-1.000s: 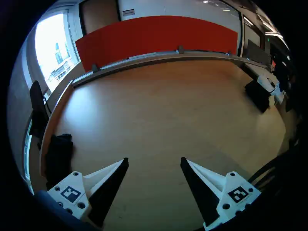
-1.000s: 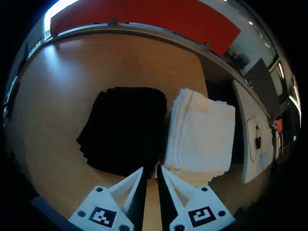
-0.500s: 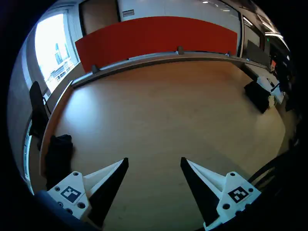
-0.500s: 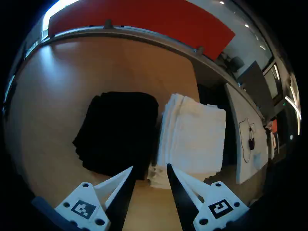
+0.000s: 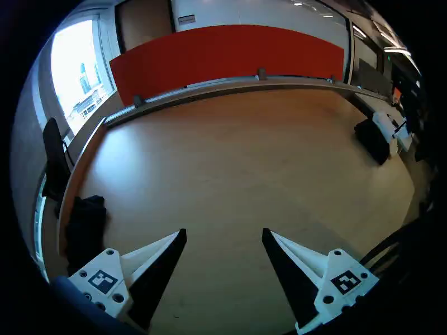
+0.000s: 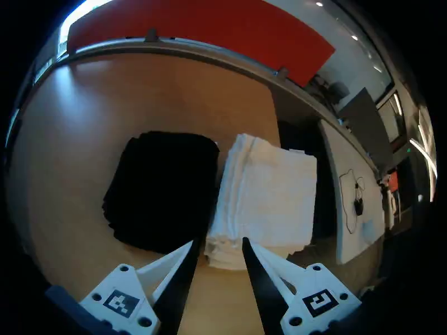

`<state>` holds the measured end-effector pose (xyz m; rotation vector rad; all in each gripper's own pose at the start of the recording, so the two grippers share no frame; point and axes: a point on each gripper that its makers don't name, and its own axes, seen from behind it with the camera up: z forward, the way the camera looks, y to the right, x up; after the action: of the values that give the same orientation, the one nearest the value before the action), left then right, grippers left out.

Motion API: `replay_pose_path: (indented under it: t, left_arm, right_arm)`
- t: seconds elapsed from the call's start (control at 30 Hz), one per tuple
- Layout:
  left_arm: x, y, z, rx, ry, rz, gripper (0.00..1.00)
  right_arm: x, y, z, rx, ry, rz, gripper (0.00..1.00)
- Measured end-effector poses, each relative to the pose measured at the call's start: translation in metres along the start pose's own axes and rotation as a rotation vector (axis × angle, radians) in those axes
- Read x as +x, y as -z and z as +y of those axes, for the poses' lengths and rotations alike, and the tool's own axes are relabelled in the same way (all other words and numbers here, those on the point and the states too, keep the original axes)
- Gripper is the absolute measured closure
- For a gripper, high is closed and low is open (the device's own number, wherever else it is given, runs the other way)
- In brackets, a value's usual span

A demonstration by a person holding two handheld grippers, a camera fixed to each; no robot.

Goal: Fold towel

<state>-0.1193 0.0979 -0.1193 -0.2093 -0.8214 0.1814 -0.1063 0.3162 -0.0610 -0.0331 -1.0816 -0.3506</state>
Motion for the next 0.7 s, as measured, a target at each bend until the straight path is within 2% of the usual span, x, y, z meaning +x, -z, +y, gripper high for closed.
replay_pose_path:
  t: [0.17, 0.23, 0.37, 0.4, 0.7]
  left_arm:
    - [0.0, 0.001, 0.001, -0.003, -0.004, 0.002, 0.0]
    - [0.001, 0.002, 0.002, -0.002, -0.005, 0.004, 0.0]
    - [0.0, 0.004, 0.001, 0.0, 0.0, 0.007, 0.0]
    - [-0.001, 0.005, 0.0, 0.001, 0.002, 0.007, 0.0]
    - [-0.003, 0.008, -0.004, 0.007, 0.008, 0.012, 0.0]
  right_arm:
    - [0.004, 0.003, -0.002, 0.003, -0.004, 0.016, 0.41]
    - [0.006, 0.003, -0.004, 0.005, -0.003, 0.022, 0.36]
    - [0.008, 0.003, -0.009, 0.011, 0.001, 0.03, 0.06]
    - [0.009, 0.003, -0.01, 0.014, 0.002, 0.032, 0.04]
    - [0.015, 0.005, -0.02, 0.024, 0.002, 0.049, 0.03]
